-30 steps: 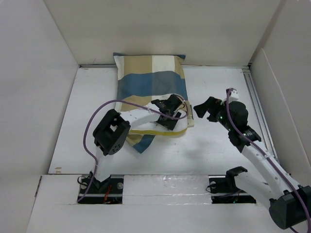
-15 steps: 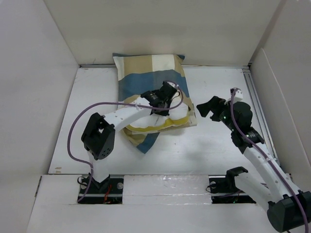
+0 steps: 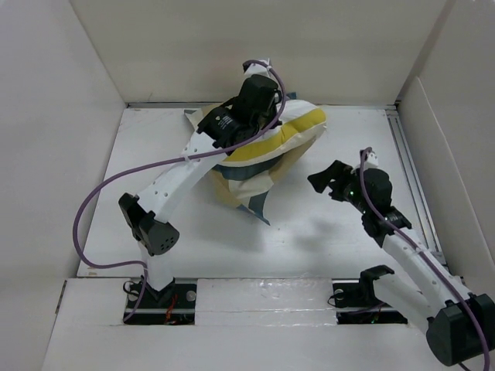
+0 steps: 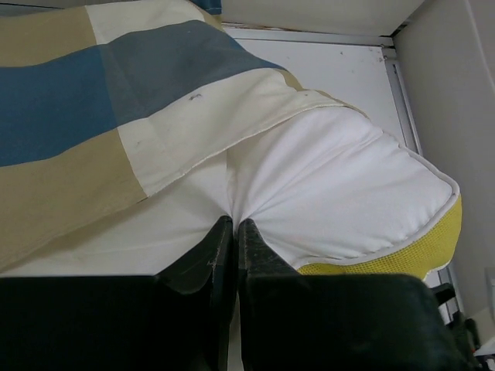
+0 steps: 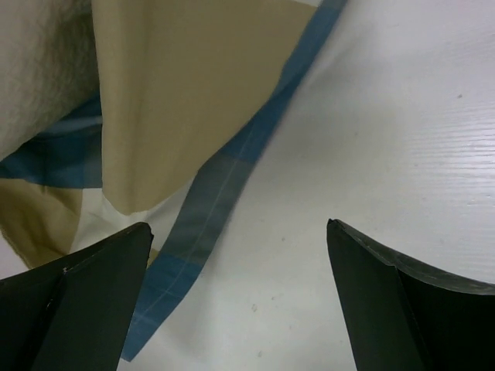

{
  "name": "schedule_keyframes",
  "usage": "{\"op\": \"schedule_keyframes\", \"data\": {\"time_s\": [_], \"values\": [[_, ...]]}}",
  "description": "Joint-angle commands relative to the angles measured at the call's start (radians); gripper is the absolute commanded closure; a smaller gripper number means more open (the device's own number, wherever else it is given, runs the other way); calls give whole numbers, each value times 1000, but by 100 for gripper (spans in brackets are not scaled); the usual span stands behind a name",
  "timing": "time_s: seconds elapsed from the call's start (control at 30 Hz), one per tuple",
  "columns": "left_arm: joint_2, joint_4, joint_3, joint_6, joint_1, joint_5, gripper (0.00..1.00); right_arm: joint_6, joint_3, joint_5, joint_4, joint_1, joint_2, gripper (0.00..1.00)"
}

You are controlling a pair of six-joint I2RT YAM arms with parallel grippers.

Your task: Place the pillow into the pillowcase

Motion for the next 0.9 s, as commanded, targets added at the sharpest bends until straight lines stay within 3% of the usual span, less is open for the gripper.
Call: {"op": "schedule_keyframes", "data": {"time_s": [0.0,0.4,0.87], "values": [[-14,70,69,-62,-1,14,100,74,-15,39,136,53,-31,0],[-13,217,46,-178,-44,124,100,304,94,659,161,438,139,0],[-206,331,-161,-214,-59,184,100,494,275,1001,173,475,579,0]]}}
